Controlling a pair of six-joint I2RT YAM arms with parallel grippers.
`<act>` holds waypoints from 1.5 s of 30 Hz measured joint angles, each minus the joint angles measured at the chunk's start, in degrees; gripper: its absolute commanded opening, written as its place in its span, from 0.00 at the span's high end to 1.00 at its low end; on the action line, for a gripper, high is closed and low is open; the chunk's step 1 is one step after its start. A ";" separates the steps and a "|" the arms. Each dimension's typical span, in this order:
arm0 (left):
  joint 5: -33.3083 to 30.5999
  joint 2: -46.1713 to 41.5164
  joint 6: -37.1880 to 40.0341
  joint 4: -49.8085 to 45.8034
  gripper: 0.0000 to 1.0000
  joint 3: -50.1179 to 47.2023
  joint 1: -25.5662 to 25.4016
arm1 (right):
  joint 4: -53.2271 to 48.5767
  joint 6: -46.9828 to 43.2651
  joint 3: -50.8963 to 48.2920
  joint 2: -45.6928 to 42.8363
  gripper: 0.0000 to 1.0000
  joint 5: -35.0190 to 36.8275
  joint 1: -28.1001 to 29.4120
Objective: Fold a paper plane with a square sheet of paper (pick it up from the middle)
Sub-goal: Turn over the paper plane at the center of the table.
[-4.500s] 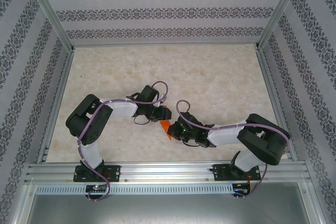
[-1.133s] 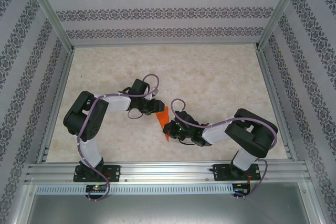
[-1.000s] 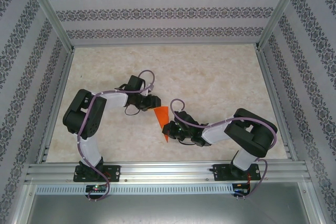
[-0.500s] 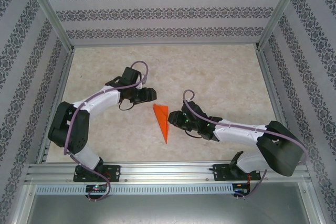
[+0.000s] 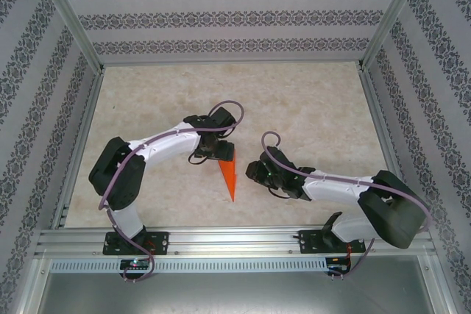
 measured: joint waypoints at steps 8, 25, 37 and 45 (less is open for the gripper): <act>0.02 0.35 -0.76 0.02 0.39 -0.61 -0.74 | 1.66 -2.23 5.49 7.58 0.59 -2.10 2.23; -2.12 -4.24 -1.46 0.02 0.72 -5.88 -0.74 | 6.56 -4.26 9.33 12.37 0.54 -6.27 4.48; -3.02 -4.39 -1.40 0.00 0.80 -7.15 -0.74 | 6.32 -6.19 12.66 16.98 0.51 -7.58 5.57; -3.43 -4.72 -1.40 0.00 0.80 -8.02 -0.74 | 4.63 -7.21 12.68 16.94 0.46 -7.56 5.70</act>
